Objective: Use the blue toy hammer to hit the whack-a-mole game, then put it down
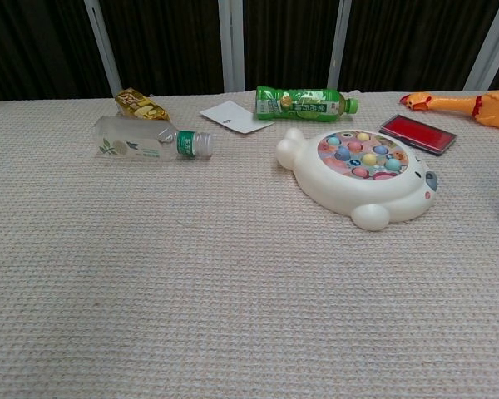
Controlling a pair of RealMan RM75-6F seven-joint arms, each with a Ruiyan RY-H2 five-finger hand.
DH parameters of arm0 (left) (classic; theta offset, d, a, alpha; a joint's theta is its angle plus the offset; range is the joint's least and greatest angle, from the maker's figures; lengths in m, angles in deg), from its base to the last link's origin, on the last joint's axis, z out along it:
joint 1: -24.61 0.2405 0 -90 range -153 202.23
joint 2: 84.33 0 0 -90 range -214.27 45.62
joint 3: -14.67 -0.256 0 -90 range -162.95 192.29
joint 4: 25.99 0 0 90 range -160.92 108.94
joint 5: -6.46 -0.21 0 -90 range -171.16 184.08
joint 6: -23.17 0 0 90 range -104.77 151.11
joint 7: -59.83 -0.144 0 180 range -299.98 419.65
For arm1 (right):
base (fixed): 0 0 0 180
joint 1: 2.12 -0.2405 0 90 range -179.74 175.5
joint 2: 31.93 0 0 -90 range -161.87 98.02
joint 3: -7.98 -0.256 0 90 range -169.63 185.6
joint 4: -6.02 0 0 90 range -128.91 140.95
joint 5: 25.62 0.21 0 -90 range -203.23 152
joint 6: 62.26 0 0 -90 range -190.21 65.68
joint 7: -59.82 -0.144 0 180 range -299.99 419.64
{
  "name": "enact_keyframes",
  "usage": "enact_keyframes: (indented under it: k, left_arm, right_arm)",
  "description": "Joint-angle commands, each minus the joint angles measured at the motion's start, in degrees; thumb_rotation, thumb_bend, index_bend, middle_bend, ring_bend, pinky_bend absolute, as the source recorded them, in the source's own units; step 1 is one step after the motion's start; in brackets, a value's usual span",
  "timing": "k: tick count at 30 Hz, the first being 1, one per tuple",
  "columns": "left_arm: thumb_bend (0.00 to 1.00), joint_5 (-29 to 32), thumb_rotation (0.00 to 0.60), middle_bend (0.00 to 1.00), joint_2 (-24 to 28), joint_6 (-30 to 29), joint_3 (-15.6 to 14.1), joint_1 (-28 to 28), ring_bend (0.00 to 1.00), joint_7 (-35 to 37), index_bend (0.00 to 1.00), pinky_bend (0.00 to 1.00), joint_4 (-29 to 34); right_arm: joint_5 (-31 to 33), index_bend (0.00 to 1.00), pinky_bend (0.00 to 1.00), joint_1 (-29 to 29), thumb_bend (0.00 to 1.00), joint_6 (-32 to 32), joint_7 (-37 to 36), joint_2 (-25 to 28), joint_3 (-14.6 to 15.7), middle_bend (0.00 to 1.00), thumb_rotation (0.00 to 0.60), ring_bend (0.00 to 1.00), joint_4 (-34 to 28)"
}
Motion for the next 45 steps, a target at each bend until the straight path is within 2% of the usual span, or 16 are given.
enact_keyframes:
  k: [1,8,14,20,25,31,37,45]
  left_arm:
    - [0.03,-0.04,0.6,0.0,-0.02,0.01,-0.02,-0.02,0.0,0.07,0.0,0.0,-0.03]
    - [0.03,-0.23,0.6,0.0,-0.12,0.06,-0.12,-0.08,0.0,0.26,0.0,0.0,-0.22]
    - [0.03,-0.68,0.6,0.0,-0.16,0.15,-0.01,-0.42,0.0,0.07,0.0,0.0,-0.16]
    - [0.03,-0.69,0.6,0.0,-0.14,0.36,0.03,-0.64,0.0,-0.17,0.0,0.0,0.06]
    - [0.03,-0.17,0.6,0.0,-0.19,0.54,0.07,-0.64,0.0,-0.01,0.0,0.0,-0.11]
    - [0.03,0.31,0.6,0.0,-0.25,0.8,0.1,-0.67,0.0,0.29,0.0,0.0,-0.49]
    - [0.03,0.62,0.6,0.0,-0.31,1.0,0.09,-0.7,0.0,0.69,0.0,0.0,-0.94]
    - [0.03,0.94,0.6,0.0,-0.37,1.2,0.1,-0.75,0.0,1.13,0.0,0.0,-1.43]
  right_arm:
    - [-0.99,0.77,0.27,-0.37,0.9,0.68,-0.11,0.72,-0.1,0.66,0.6,0.47,-1.19]
    - [-3.08,0.84,0.35,-1.95,0.96,1.41,0.57,2.54,-0.72,0.7,0.6,0.52,-5.15]
    - [-3.43,0.88,0.38,-6.31,0.99,-1.99,4.14,6.11,-2.53,0.73,0.6,0.55,-11.82]
    - [1.39,0.91,0.39,-12.4,1.0,-7.91,10.99,9.03,-5.77,0.76,0.6,0.57,-17.46]
    - [7.87,0.93,0.4,-17.25,1.0,-11.99,17.53,9.33,-7.13,0.77,0.6,0.58,-18.61]
    - [14.37,0.95,0.4,-21.58,1.0,-12.92,25.5,7.34,-6.24,0.78,0.6,0.59,-17.85]
    - [19.41,0.96,0.4,-24.06,1.0,-11.74,31.49,4.39,-4.02,0.78,0.6,0.59,-15.76]
    - [22.57,0.96,0.4,-25.11,1.0,-10.87,33.68,2.03,-2.32,0.78,0.6,0.59,-13.54]
